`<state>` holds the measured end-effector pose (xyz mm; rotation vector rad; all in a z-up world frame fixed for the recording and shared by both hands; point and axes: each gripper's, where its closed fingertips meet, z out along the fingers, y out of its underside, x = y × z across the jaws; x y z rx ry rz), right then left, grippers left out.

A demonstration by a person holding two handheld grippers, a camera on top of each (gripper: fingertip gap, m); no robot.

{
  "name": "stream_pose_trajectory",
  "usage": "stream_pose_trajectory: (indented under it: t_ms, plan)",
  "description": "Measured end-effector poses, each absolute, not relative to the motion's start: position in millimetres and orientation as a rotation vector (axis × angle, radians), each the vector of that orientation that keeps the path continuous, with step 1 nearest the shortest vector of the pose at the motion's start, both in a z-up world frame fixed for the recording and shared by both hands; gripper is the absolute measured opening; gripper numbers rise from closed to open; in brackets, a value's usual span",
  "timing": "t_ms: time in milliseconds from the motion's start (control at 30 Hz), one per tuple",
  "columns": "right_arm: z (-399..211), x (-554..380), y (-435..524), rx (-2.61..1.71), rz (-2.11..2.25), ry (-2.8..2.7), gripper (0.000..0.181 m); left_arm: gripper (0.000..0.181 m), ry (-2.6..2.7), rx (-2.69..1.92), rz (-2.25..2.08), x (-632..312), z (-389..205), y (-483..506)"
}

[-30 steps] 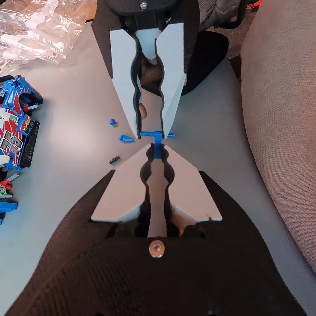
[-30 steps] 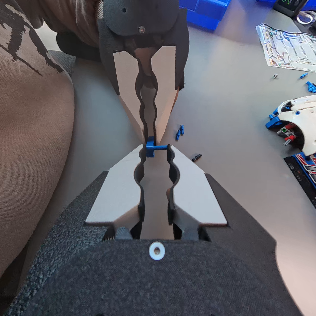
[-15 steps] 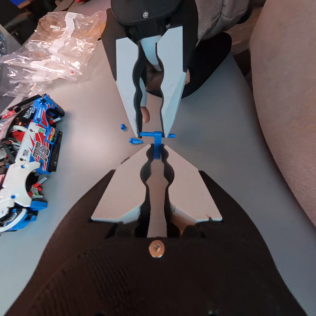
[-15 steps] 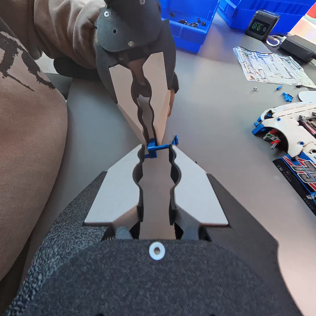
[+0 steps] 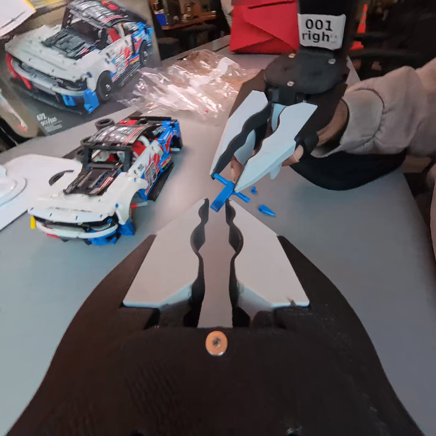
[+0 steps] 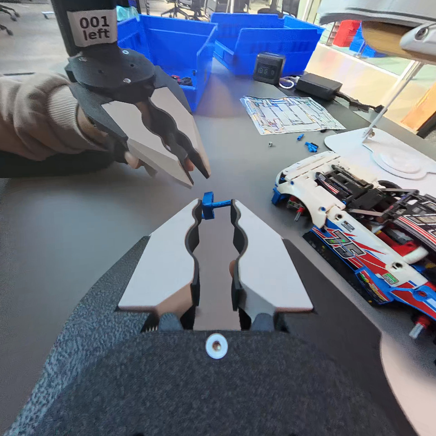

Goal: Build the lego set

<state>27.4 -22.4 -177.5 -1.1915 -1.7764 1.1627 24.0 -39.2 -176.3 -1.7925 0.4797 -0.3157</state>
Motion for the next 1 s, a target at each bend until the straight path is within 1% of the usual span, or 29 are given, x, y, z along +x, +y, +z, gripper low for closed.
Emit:
stream_pose_trajectory:
  t_ms: [100, 233, 367, 567, 667, 800, 867, 967, 1000]
  plan:
    - [-192.0, 4.8, -11.1, -1.316, 1.123, -1.805, 0.022, 0.017, 0.273, -1.869, -0.405, -3.6, -187.1, -32.6]
    - [-207.5, -15.5, -6.4, -1.377, 1.063, -1.818, 0.022, 0.024, 0.188, -1.991, -0.464, -11.4, -211.5, -35.4]
    - [-194.3, -23.7, -6.2, -1.405, 1.185, -1.679, 0.022, 0.027, 0.213, -2.022, -0.404, -7.1, -217.6, -33.5]
    - [-164.6, -22.8, -10.3, -1.276, 1.345, -1.52, 0.022, 0.025, 0.135, -1.879, -0.426, -7.0, -188.2, -15.2]
    - [-149.4, -19.7, -6.6, -1.218, 1.398, -1.429, 0.022, 0.013, 0.127, -1.767, -0.437, -9.0, -164.2, -9.5]
    - [-128.7, -11.1, 1.1, -1.187, 1.558, -1.298, 0.021, 0.013, 0.185, -1.679, -0.413, -7.8, -141.4, -3.0]
    - [-118.9, -4.4, 8.5, -1.204, 1.706, -1.206, 0.005, 0.009, 0.187, -1.622, -0.387, -12.4, -130.2, -1.4]
    - [-112.3, 4.8, 12.2, -1.229, 1.92, -1.143, 0.005, 0.011, 0.214, -1.563, -0.445, -9.5, -120.4, -1.6]
    - [-113.1, 5.7, 15.3, -1.245, 1.943, -1.124, 0.002, 0.009, 0.218, -1.562, -0.459, -8.1, -121.3, -1.1]
